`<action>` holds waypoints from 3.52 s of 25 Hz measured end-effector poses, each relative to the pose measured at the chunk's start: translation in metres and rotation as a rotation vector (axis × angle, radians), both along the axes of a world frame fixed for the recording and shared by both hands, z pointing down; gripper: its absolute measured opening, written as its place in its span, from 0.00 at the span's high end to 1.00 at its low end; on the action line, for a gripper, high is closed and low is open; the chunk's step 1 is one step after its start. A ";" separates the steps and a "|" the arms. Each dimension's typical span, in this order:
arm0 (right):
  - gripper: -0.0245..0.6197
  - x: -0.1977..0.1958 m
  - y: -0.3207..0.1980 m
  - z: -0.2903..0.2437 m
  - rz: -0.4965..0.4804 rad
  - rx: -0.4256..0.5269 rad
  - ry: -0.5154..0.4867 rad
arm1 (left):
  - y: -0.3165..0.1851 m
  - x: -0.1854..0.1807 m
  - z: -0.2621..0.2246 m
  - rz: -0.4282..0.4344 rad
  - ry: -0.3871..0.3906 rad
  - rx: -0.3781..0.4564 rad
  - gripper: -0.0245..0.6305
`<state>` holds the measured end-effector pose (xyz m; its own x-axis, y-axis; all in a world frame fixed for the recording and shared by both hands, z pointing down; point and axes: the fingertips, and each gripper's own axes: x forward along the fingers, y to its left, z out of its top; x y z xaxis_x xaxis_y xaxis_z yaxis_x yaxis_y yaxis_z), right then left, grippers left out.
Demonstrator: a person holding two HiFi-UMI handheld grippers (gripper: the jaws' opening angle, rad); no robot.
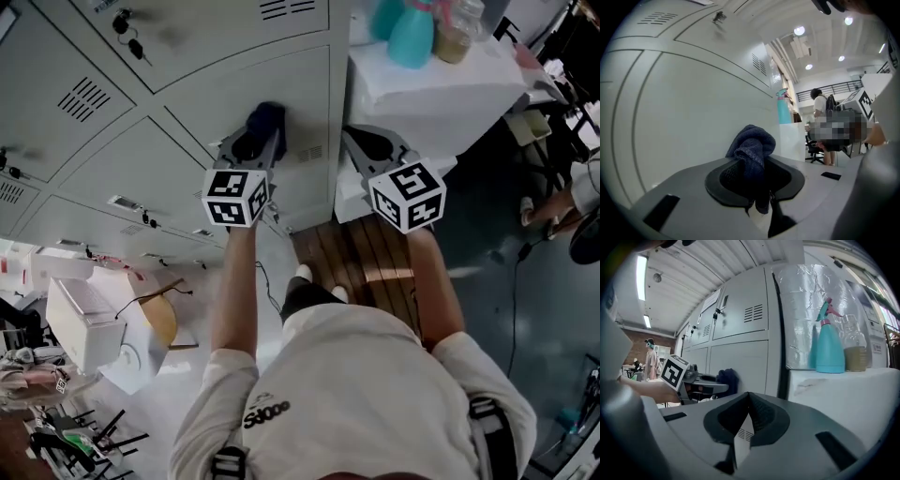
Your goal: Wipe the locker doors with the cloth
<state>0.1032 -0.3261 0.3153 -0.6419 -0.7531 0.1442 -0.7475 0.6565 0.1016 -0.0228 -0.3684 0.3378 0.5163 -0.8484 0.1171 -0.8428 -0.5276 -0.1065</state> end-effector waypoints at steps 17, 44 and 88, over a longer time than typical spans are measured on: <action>0.96 0.090 0.038 0.009 0.206 -0.045 0.027 | -0.024 0.115 0.022 0.140 -0.012 -0.028 0.80; 0.96 -0.053 0.003 0.030 -0.039 -0.004 0.053 | 0.040 -0.114 0.072 -0.222 -0.107 -0.103 0.80; 0.96 -0.041 0.013 0.079 -0.003 -0.094 0.065 | 0.035 -0.158 0.174 -0.417 -0.146 -0.226 0.80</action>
<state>0.0619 -0.3135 0.3947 -0.6313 -0.7324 0.2550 -0.7391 0.6678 0.0879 -0.1812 -0.3329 0.5116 0.1033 -0.9244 0.3673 -0.9718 -0.1724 -0.1607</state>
